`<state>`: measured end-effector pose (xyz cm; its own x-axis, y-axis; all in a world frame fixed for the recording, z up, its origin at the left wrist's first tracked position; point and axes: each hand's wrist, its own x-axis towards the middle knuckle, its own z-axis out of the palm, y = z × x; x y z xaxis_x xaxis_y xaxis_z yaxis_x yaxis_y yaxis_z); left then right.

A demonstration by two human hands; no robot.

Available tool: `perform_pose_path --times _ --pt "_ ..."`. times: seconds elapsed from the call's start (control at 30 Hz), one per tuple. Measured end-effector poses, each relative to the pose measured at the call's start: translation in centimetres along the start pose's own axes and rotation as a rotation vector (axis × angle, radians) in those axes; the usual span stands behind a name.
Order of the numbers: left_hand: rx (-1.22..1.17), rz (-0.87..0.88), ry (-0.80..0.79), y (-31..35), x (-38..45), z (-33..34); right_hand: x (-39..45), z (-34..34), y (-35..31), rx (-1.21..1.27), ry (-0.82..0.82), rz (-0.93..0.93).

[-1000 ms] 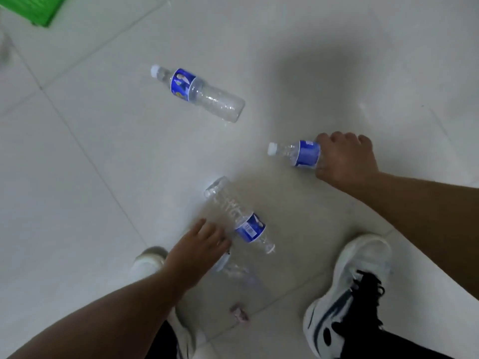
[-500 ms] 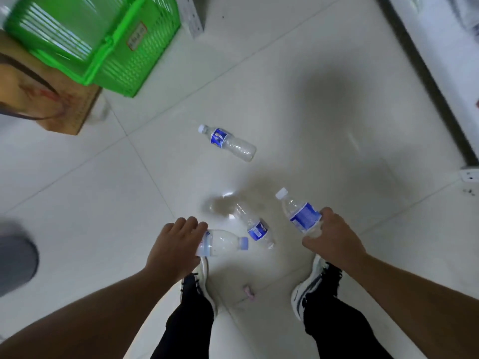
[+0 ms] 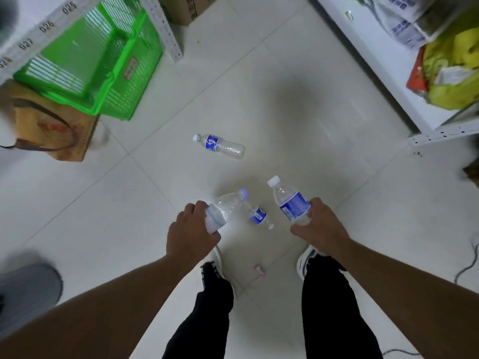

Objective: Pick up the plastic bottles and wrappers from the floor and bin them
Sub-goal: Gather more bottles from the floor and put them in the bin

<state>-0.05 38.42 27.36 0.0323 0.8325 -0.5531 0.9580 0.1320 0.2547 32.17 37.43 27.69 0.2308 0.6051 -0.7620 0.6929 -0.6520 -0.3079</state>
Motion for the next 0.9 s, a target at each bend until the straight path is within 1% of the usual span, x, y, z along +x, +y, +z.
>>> perform_pose_path --times 0.2,0.4,0.63,0.8,0.9 --pt "0.051 0.148 -0.028 1.5 0.0 -4.3 -4.5 2.3 1.4 0.181 0.095 0.09" --pt "0.087 0.198 -0.038 3.6 -1.3 -4.8 -9.3 5.0 3.3 0.335 0.088 0.145" --pt "0.081 0.182 -0.039 3.6 -4.9 -0.2 -13.6 8.5 8.7 0.351 0.039 0.189" --pt "-0.026 0.087 -0.038 3.5 -7.9 3.0 -16.3 12.6 12.0 0.371 0.088 0.228" --pt "-0.057 0.085 -0.067 2.8 -8.0 5.5 -16.2 16.5 14.0 0.399 0.125 0.227"
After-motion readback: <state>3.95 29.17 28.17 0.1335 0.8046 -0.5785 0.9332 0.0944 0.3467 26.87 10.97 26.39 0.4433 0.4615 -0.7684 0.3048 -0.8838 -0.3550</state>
